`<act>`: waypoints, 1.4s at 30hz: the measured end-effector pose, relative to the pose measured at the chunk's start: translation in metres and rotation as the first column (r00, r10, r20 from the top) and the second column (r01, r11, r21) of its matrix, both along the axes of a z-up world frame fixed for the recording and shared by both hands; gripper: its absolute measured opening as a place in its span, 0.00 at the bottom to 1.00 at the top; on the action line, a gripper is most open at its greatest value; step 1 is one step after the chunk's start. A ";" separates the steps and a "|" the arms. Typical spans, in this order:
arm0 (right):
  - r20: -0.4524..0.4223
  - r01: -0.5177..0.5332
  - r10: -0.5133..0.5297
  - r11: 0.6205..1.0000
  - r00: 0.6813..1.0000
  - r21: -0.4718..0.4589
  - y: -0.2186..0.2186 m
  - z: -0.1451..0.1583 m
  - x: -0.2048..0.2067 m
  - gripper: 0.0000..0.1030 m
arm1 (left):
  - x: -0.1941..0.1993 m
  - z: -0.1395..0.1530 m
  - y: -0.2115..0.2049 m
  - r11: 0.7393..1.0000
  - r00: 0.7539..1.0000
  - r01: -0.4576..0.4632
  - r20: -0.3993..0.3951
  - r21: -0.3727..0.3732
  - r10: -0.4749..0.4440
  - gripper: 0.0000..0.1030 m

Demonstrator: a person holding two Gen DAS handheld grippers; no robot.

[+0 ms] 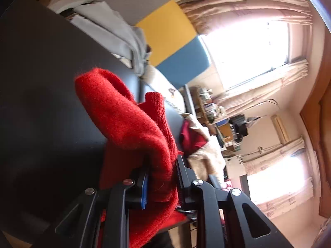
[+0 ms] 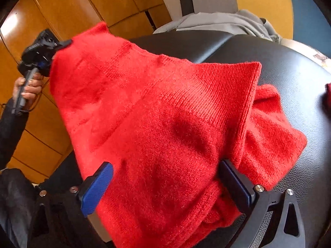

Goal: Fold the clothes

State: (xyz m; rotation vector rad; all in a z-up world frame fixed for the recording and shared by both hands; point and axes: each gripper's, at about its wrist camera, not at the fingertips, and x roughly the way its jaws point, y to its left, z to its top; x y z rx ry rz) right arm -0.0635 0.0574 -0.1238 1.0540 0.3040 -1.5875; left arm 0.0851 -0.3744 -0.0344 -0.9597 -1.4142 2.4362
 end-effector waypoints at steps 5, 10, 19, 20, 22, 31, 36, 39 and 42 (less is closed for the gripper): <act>-0.002 0.034 -0.035 0.997 0.999 -0.073 0.012 -0.007 0.001 1.00 | -0.031 0.022 0.054 0.998 0.998 0.059 -0.037 0.005 -0.059 0.20; 0.004 0.050 -0.050 0.990 0.999 -0.129 0.020 -0.012 0.002 1.00 | -0.071 0.019 0.105 0.993 0.993 0.120 0.005 -0.003 -0.120 0.20; 0.018 0.057 -0.054 0.979 0.998 -0.196 0.033 -0.016 -0.001 1.00 | -0.136 -0.030 0.161 0.988 0.973 0.151 0.176 0.011 -0.151 0.18; 0.023 0.058 -0.054 0.977 0.998 -0.204 0.033 -0.016 -0.001 1.00 | -0.142 -0.036 0.165 0.988 0.969 0.157 0.192 0.012 -0.156 0.18; 0.032 0.059 -0.053 0.974 0.998 -0.219 0.034 -0.016 -0.003 1.00 | -0.152 -0.046 0.173 0.986 0.960 0.168 0.224 0.016 -0.168 0.14; 0.036 0.063 -0.056 0.964 0.998 -0.257 0.032 -0.015 -0.004 1.00 | -0.172 -0.059 0.199 0.958 0.925 0.263 0.254 0.111 -0.283 0.18; 0.039 0.102 -0.095 0.958 0.995 -0.268 0.048 -0.004 0.002 1.00 | -0.154 -0.021 0.198 0.933 0.918 0.340 0.173 0.115 -0.356 0.21; 0.030 0.136 -0.133 0.955 0.991 -0.263 0.068 0.009 0.008 1.00 | -0.127 0.000 0.168 0.947 0.939 0.314 0.120 0.072 -0.321 0.25; -0.034 0.119 -0.132 0.958 0.991 -0.262 0.086 0.032 0.019 1.00 | -0.085 0.007 0.124 0.977 0.972 0.208 0.115 -0.034 -0.203 0.25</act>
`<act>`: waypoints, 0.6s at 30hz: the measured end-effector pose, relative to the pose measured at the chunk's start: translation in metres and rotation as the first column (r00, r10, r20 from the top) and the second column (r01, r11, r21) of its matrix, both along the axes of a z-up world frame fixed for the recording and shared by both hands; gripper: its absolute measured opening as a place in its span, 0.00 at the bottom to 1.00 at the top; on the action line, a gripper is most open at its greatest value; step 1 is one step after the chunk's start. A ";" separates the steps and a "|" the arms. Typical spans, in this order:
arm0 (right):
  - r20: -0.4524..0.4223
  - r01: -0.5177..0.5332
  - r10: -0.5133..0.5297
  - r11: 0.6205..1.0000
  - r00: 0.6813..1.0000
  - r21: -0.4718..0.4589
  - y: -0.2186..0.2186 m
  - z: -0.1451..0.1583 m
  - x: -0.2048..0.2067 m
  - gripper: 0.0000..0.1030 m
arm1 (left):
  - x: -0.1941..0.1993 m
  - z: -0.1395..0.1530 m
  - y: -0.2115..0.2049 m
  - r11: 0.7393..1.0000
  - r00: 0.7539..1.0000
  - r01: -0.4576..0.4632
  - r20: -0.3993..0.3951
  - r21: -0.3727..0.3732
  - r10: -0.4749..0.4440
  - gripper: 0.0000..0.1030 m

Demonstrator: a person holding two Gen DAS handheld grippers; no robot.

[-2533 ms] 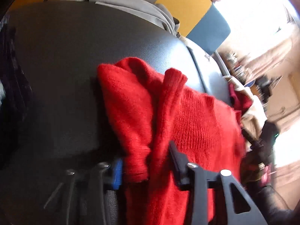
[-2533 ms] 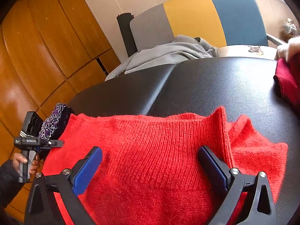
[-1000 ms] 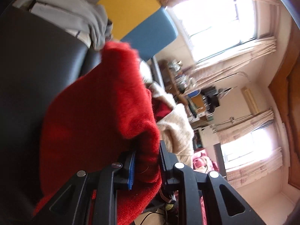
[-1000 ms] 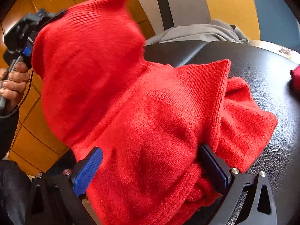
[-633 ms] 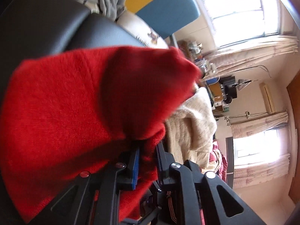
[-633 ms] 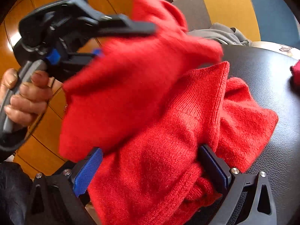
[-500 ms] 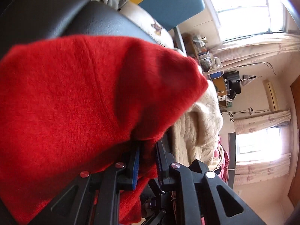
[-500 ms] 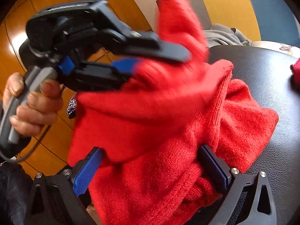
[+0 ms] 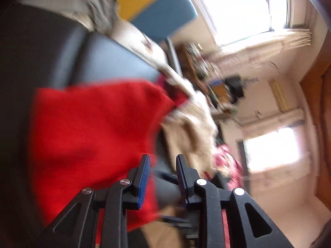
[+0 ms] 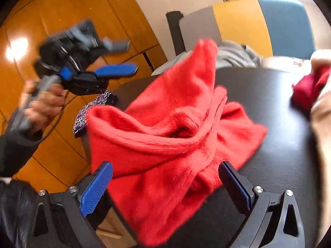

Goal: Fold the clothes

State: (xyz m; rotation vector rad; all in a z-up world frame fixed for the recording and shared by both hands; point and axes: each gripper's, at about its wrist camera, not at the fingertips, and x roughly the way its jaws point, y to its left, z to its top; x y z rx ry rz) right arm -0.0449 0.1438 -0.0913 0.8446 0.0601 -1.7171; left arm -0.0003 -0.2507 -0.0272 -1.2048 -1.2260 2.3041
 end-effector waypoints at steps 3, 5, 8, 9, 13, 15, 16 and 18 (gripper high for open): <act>-0.029 -0.091 0.091 0.996 0.995 0.004 -0.008 0.026 0.016 1.00 | 0.039 -0.010 -0.032 0.994 0.997 -0.082 0.007 -0.076 0.083 0.25; -0.053 -0.169 0.170 0.985 0.984 0.018 -0.026 0.040 0.026 1.00 | 0.055 -0.023 -0.043 0.990 0.993 -0.115 0.012 -0.080 0.116 0.25; -0.070 -0.267 0.270 0.962 0.960 0.047 -0.067 0.056 0.035 1.00 | 0.073 -0.042 -0.051 0.988 0.988 -0.149 0.016 -0.047 0.150 0.25; -0.066 -0.300 0.305 0.951 0.950 0.076 -0.081 0.057 0.038 1.00 | 0.074 -0.048 -0.051 0.988 0.988 -0.153 0.012 -0.036 0.153 0.25; 0.101 -0.426 0.413 0.883 0.905 0.199 -0.118 0.041 0.042 1.00 | 0.072 -0.065 -0.038 0.991 0.991 -0.133 -0.003 -0.022 0.133 0.26; 0.155 -0.455 0.429 0.859 0.890 0.235 -0.117 0.033 0.051 1.00 | 0.070 -0.073 -0.028 0.995 0.996 -0.092 -0.012 -0.028 0.092 0.27; 0.182 -0.470 0.436 0.846 0.881 0.252 -0.117 0.029 0.056 1.00 | 0.068 -0.076 -0.020 0.997 0.998 -0.065 -0.018 -0.033 0.064 0.28; 0.230 -0.437 0.385 0.865 0.894 0.246 -0.094 0.012 0.060 1.00 | 0.064 -0.082 -0.006 0.999 1.000 -0.014 -0.027 -0.048 0.013 0.28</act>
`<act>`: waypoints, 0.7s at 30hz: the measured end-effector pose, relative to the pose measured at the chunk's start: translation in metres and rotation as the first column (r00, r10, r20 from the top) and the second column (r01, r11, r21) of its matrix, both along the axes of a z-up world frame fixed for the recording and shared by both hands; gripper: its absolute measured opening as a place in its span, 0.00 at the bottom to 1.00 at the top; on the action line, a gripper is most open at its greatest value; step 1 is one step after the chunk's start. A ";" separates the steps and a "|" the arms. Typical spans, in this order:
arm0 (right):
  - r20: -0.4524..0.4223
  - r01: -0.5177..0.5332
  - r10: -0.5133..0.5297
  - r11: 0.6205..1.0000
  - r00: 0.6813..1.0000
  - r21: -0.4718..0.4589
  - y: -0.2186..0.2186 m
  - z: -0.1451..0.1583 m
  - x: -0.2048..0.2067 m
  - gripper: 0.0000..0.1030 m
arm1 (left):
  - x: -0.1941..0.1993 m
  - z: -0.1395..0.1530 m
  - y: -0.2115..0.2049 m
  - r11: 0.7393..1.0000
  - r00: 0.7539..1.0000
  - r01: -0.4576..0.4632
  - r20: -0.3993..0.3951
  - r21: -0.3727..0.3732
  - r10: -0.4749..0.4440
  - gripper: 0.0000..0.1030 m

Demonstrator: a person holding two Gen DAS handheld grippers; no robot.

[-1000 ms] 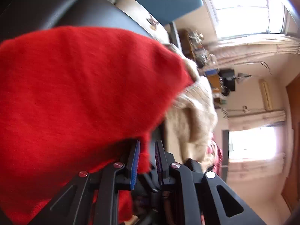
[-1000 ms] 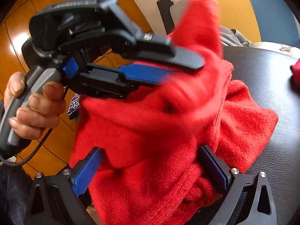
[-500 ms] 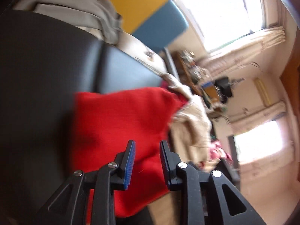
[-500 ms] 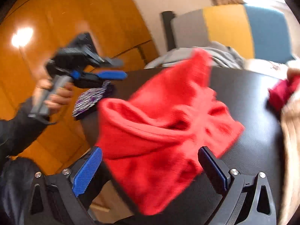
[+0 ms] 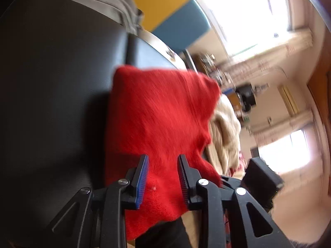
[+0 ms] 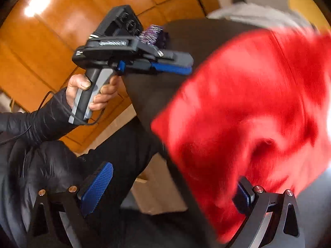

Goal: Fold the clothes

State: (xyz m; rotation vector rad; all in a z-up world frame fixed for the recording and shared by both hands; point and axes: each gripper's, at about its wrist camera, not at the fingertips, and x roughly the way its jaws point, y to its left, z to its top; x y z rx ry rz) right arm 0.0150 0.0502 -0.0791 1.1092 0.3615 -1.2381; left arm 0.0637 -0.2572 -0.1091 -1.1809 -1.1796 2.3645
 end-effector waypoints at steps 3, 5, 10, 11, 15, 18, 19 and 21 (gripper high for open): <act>0.054 0.140 -0.141 0.990 0.989 0.023 0.038 -0.032 -0.003 1.00 | -0.008 -0.007 0.024 0.996 0.997 0.078 0.006 -0.037 -0.078 0.28; 0.110 0.240 -0.233 0.970 0.966 -0.049 0.060 -0.031 -0.004 1.00 | -0.010 -0.009 0.033 0.993 0.995 0.104 0.010 -0.052 -0.103 0.28; 0.073 0.423 -0.417 0.884 0.906 -0.200 0.093 0.011 -0.006 1.00 | -0.012 -0.014 0.043 0.992 0.993 0.114 0.007 -0.055 -0.114 0.28; 0.067 0.460 -0.457 0.860 0.887 -0.222 0.095 0.019 -0.013 1.00 | -0.013 -0.015 0.043 0.993 0.994 0.111 0.005 -0.049 -0.111 0.28; -0.047 0.588 -0.615 0.771 0.787 -0.245 0.080 0.043 -0.047 1.00 | -0.008 -0.016 0.044 0.992 0.994 0.111 -0.002 -0.052 -0.111 0.29; -0.131 0.651 -0.680 0.730 0.721 -0.208 0.052 0.040 -0.075 1.00 | -0.003 -0.015 0.044 0.992 0.993 0.114 -0.006 -0.060 -0.114 0.30; -0.147 0.661 -0.690 0.722 0.709 -0.206 0.045 0.039 -0.084 1.00 | -0.003 -0.016 0.044 0.991 0.993 0.117 -0.005 -0.061 -0.118 0.31; -0.145 0.672 -0.698 0.715 0.701 -0.196 0.037 0.038 -0.103 0.97 | -0.001 -0.018 0.042 0.991 0.993 0.120 -0.006 -0.060 -0.121 0.31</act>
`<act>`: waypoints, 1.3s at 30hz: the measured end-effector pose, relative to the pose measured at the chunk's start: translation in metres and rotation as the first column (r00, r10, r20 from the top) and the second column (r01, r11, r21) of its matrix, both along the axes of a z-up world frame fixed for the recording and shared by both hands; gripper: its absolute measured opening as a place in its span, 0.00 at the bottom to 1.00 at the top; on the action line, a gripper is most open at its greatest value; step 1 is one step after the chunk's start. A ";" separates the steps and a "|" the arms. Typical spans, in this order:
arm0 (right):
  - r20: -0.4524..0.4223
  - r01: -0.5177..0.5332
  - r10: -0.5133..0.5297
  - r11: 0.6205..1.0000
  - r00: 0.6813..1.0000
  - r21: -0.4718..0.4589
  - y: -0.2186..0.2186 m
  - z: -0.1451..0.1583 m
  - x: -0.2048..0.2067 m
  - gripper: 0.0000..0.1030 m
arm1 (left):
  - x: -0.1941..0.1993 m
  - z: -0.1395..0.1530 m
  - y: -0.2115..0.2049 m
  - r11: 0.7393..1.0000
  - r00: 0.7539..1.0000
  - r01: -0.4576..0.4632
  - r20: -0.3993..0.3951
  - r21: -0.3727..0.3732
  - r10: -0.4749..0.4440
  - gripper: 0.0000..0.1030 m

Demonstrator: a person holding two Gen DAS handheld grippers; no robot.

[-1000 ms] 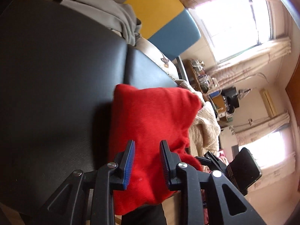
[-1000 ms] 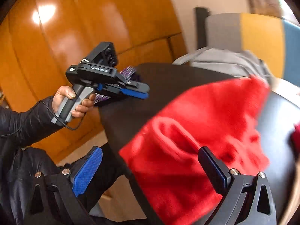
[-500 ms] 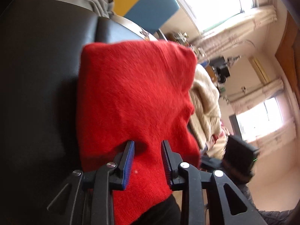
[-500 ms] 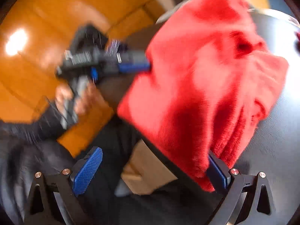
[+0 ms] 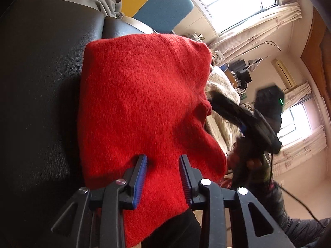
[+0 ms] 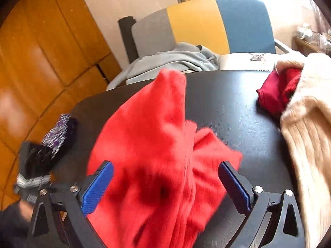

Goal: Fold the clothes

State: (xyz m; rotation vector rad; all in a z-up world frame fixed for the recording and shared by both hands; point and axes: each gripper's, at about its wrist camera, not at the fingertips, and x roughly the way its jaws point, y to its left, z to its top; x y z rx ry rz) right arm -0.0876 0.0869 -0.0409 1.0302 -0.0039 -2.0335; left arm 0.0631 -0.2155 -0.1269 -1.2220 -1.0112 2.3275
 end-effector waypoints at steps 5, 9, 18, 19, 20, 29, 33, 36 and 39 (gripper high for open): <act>0.098 -0.046 0.039 0.996 0.994 0.074 -0.030 -0.020 -0.018 0.33 | 0.003 -0.001 -0.003 1.000 1.000 -0.001 -0.004 0.001 0.001 0.32; -0.015 -0.032 0.033 0.997 0.999 0.071 -0.020 0.008 0.002 0.22 | 0.007 0.003 -0.001 1.000 0.999 0.016 -0.029 -0.025 -0.017 0.33; 0.272 0.271 -0.221 0.949 0.936 -0.162 0.077 -0.069 -0.004 0.41 | 0.001 -0.001 0.003 0.999 0.999 0.034 -0.023 -0.042 -0.035 0.34; 0.339 0.313 -0.223 0.919 0.914 -0.239 0.090 -0.079 -0.007 0.52 | 0.000 0.002 0.000 0.999 0.999 0.024 -0.030 -0.033 -0.025 0.34; 0.335 0.309 -0.218 0.918 0.917 -0.250 0.092 -0.078 -0.007 0.52 | -0.003 0.007 -0.001 0.999 0.999 0.011 -0.045 -0.036 -0.013 0.35; 0.139 0.287 -0.258 0.924 0.956 -0.251 0.079 -0.020 -0.030 0.84 | -0.034 0.032 0.028 0.991 0.990 0.086 -0.106 -0.105 -0.097 0.37; 0.086 0.251 -0.240 0.956 0.967 -0.154 0.049 -0.007 -0.052 0.50 | -0.039 0.031 0.070 0.972 0.971 0.203 -0.101 -0.119 -0.216 0.40; 0.051 0.155 -0.153 0.987 0.987 -0.041 0.019 0.002 -0.052 0.13 | -0.037 0.031 0.099 0.944 0.944 0.298 -0.106 -0.141 -0.314 0.44; -0.046 0.115 -0.120 0.988 0.992 -0.101 0.032 0.037 -0.025 0.13 | -0.029 0.034 0.119 0.917 0.911 0.362 -0.144 -0.168 -0.387 0.45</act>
